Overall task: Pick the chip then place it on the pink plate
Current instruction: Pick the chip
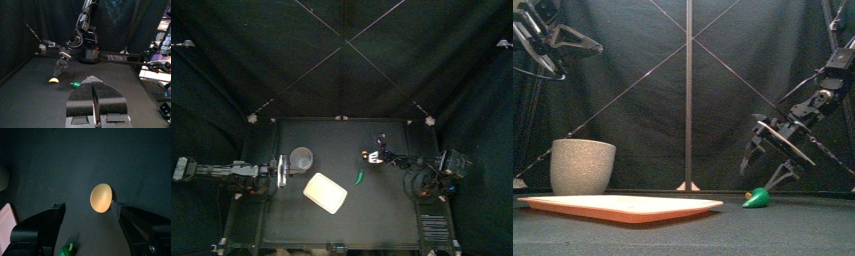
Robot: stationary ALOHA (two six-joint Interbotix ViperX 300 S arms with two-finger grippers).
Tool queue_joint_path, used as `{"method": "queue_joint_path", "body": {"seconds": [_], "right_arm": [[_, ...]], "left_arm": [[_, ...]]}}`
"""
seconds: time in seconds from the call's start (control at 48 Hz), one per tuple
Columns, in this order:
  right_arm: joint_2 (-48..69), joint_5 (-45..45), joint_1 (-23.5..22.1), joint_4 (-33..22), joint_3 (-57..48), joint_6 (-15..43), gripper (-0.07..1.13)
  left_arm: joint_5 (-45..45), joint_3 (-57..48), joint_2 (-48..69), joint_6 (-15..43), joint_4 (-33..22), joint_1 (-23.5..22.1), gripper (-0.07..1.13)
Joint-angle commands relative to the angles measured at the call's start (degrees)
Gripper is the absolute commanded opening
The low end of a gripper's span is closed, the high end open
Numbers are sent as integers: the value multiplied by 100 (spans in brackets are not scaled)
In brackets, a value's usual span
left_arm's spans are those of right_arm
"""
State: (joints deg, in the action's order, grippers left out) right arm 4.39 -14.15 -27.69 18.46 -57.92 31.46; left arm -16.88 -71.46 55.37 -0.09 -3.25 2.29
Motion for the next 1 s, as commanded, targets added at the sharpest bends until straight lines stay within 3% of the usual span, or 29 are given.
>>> {"method": "queue_joint_path", "body": {"seconds": [0.021,0.646,1.0], "right_arm": [[-18,88,-97,-79,176,9,105],[-668,246,-9,-44,606,18,104],[-677,773,123,9,615,18,90]], "left_arm": [[-53,88,-18,-9,-18,9,2],[-53,88,9,9,-9,-35,2],[-53,53,9,9,-9,-9,2]]}}
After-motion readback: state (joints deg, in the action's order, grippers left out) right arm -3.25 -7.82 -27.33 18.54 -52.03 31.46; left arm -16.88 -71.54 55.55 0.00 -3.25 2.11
